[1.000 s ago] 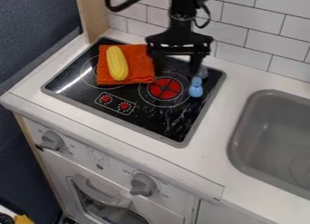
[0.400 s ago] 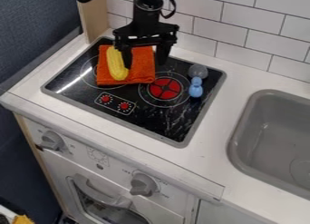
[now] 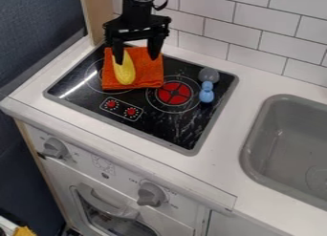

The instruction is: Picked up the corn and moved it to the right side of the stove

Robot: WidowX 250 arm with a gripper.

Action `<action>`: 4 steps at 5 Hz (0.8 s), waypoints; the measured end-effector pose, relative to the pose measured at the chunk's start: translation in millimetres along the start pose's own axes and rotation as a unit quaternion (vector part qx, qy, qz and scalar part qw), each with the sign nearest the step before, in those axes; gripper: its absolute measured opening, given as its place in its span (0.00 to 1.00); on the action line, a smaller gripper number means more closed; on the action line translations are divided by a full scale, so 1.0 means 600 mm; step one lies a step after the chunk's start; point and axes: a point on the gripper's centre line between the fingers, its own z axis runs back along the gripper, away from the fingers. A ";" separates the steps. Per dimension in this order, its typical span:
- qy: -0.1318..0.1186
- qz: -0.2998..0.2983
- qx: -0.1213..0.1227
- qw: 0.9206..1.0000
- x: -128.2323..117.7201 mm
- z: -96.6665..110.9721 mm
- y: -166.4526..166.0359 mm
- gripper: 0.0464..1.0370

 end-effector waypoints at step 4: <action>0.029 0.017 0.048 0.998 0.018 -0.059 0.019 0.66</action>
